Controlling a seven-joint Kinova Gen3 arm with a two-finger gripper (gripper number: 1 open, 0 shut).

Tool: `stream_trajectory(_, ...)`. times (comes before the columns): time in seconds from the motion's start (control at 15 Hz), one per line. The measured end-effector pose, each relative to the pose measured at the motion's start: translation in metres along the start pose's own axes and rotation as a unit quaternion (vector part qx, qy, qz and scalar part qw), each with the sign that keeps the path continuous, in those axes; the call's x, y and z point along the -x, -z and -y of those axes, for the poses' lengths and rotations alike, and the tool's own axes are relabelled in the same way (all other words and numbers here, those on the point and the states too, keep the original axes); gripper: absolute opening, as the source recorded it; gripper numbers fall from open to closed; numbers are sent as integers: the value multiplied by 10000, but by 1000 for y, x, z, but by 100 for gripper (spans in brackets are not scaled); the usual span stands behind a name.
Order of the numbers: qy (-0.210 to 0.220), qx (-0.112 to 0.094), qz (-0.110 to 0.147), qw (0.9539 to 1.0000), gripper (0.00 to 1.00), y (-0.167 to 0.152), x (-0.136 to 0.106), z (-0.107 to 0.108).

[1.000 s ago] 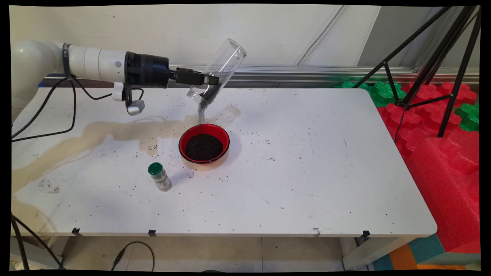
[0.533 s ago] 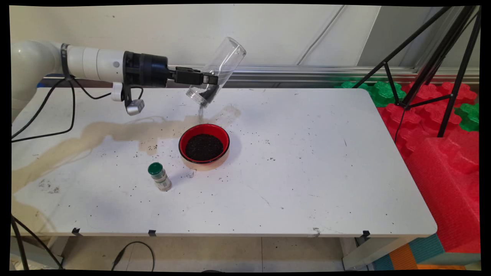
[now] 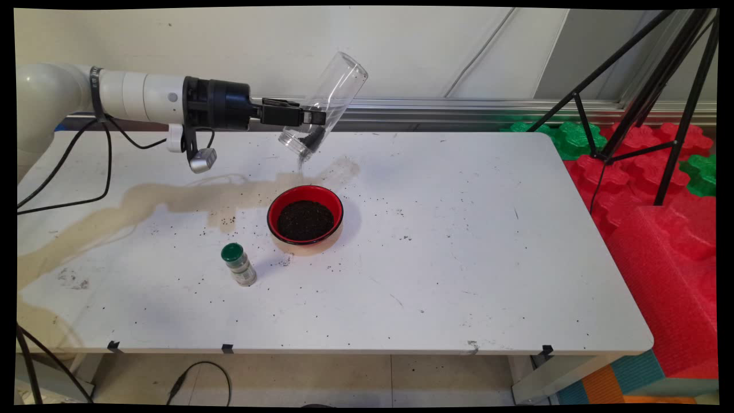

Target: Pour the black seasoning powder in the red bowl

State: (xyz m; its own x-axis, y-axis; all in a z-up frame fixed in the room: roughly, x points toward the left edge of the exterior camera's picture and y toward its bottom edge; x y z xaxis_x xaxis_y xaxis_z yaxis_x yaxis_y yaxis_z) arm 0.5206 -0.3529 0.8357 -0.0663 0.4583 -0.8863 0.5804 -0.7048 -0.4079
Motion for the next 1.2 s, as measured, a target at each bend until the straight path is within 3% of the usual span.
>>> stream_trajectory(1.2,-256,26,183,9995,0,7,-10,4)
